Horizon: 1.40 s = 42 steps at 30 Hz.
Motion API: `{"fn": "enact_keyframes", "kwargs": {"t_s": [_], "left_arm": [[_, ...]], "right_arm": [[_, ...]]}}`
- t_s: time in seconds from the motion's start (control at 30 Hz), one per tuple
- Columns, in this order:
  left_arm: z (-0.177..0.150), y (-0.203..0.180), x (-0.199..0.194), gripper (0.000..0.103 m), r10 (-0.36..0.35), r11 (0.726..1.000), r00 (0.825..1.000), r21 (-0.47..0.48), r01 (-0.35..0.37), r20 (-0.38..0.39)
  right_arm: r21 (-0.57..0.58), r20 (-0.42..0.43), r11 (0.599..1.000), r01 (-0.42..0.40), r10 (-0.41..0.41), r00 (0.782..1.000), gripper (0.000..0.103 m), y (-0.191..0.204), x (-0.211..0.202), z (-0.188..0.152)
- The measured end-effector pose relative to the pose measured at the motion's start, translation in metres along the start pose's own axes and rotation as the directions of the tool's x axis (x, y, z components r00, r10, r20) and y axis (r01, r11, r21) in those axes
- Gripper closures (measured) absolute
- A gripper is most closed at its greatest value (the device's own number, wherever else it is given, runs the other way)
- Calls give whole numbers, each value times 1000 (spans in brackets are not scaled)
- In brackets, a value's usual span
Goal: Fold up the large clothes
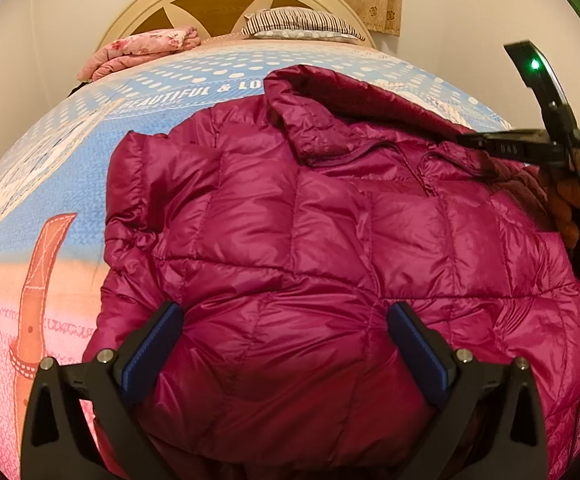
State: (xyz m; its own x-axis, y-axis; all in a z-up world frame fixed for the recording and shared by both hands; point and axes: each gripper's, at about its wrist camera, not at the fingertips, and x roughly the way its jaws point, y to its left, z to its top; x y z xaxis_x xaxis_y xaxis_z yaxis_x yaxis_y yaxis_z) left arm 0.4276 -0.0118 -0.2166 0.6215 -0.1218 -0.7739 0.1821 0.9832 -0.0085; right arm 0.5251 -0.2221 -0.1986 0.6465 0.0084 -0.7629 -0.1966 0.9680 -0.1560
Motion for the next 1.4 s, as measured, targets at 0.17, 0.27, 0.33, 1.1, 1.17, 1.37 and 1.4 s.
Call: {"fn": "enact_keyframes", "kwargs": {"t_s": [0.17,0.27,0.33,1.1,1.17,1.37,1.4], "left_arm": [[2,5,-8,0,-3,1000,1000,-25,3,7],[16,10,-28,0,-17,999,1000,-48,18,21],[38,15,-46,0,-7,998,996,-56,12,85],[143,-22,100,0,241,971,968,18,-240,-67],[131,-18,110,0,221,975,970,9,-221,-101],[124,-15,113,0,180,982,981,-44,-183,-70],[122,-13,113,0,175,983,983,-49,-178,-63]], "right_arm": [[21,6,1000,-3,3,1000,101,-3,7,-12],[20,18,1000,-3,3,1000,102,-2,10,-16],[27,24,1000,-13,12,1000,102,-3,11,-18],[84,78,992,-91,85,993,102,-12,12,-26],[87,80,992,-96,89,993,102,-13,12,-27],[63,71,995,-78,74,995,101,-9,10,-24],[70,72,994,-84,79,994,101,-10,6,-24]]}}
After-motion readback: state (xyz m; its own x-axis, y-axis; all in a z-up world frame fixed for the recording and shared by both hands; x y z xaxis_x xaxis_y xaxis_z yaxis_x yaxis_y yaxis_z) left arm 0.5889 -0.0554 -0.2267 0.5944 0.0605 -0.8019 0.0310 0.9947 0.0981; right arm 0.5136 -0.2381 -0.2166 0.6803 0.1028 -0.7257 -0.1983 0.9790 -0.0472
